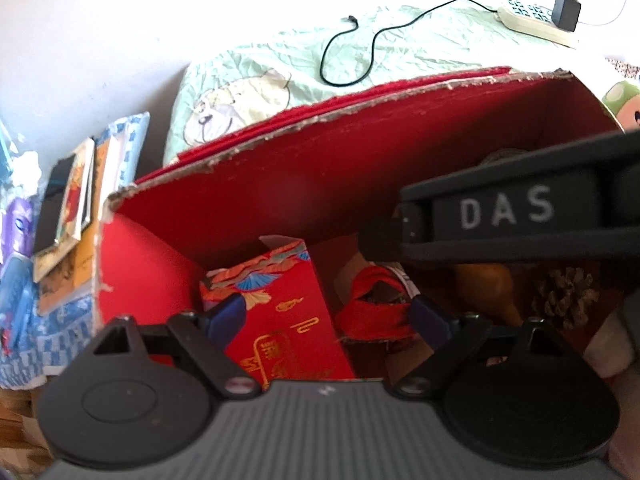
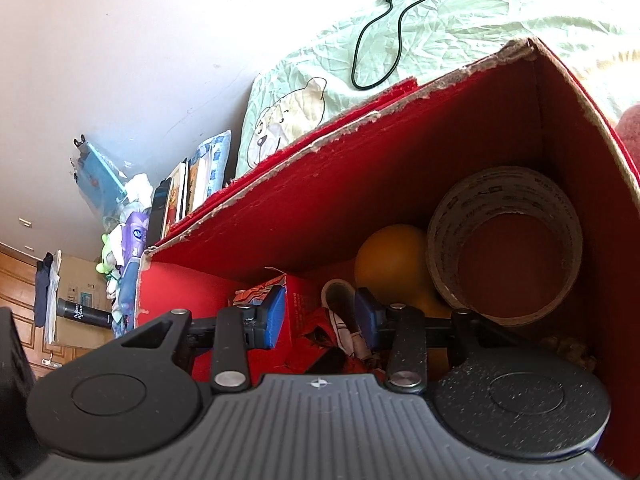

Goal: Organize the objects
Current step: 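Lower the gift box into the red box beside the gourd, then open the right gripper to release the gift box in the box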

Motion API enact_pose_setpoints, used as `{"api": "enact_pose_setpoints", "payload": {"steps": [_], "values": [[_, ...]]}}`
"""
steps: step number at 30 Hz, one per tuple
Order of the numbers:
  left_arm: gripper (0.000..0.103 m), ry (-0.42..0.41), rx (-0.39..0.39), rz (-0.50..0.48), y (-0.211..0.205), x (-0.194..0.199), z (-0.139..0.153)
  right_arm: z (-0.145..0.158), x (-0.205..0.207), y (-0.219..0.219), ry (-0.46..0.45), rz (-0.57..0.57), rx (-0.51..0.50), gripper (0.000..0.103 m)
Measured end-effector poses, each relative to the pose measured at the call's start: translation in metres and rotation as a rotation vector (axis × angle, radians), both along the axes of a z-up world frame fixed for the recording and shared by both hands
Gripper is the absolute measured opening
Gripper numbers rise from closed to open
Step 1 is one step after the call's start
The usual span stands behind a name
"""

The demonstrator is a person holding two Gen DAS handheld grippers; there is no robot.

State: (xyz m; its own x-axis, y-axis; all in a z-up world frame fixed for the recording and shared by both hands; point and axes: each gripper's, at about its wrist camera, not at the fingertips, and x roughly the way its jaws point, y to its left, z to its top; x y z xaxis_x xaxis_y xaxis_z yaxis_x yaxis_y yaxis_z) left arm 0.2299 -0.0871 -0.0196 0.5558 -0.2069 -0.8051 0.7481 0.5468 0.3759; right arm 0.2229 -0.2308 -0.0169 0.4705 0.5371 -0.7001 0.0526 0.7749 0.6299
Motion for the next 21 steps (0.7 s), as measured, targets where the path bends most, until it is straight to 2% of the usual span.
{"api": "enact_pose_setpoints", "payload": {"steps": [8,21], "values": [[0.092,0.033,-0.026,0.012,0.0023,0.0041,0.0005,-0.0007,0.001,-0.0007,0.006,-0.004,0.003,0.043],[0.092,0.02,-0.009,0.016,0.0006,0.0062,-0.0027,0.0014,0.0011,-0.0019,-0.008,-0.002,0.012,0.043]]}}
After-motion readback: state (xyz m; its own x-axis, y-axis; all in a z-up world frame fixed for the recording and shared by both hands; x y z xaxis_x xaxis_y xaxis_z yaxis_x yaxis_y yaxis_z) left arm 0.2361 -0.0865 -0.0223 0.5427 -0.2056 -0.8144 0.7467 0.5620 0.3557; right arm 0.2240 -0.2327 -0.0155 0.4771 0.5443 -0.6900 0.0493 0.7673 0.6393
